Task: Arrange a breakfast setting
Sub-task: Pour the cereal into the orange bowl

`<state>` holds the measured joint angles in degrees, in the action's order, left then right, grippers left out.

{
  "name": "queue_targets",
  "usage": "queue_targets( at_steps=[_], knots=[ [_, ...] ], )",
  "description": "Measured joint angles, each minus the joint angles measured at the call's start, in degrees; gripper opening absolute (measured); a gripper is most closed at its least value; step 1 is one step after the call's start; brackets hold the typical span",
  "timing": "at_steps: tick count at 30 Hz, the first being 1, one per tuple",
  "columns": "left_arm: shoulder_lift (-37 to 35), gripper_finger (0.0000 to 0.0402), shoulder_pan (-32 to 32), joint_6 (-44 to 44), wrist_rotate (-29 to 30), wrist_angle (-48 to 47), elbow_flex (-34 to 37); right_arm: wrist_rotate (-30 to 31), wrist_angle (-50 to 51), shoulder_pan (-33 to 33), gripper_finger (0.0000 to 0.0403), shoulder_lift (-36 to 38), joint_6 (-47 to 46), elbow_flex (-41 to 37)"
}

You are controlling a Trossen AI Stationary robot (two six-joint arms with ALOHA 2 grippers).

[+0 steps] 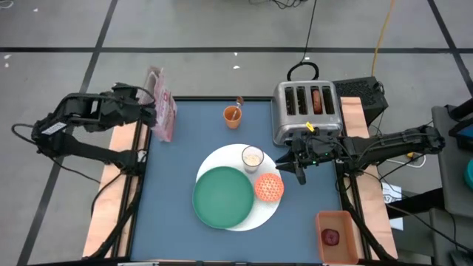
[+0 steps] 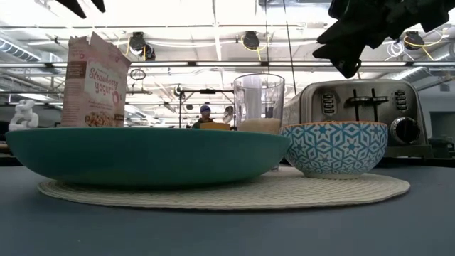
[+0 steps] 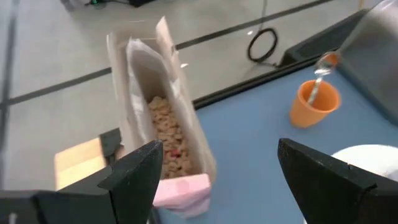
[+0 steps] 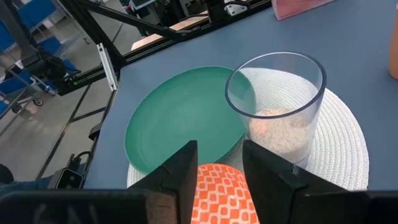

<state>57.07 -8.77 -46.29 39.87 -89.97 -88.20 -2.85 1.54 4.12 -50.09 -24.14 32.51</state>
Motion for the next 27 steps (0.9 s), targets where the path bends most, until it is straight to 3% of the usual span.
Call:
queue_targets(
  at_steps=[15, 27],
  knots=[
    [7.8, 0.0321, -13.82, 12.36, -8.31, 0.18, 0.02, 0.02, 0.0, 0.0, 0.0121, 0.0, 0.0, 0.0],
    [14.25, 0.0321, -20.96, 19.48, -12.89, 0.17, 0.04, 0.02, 0.0, 0.0, 0.0121, 0.0, 0.0, 0.0]
  ],
)
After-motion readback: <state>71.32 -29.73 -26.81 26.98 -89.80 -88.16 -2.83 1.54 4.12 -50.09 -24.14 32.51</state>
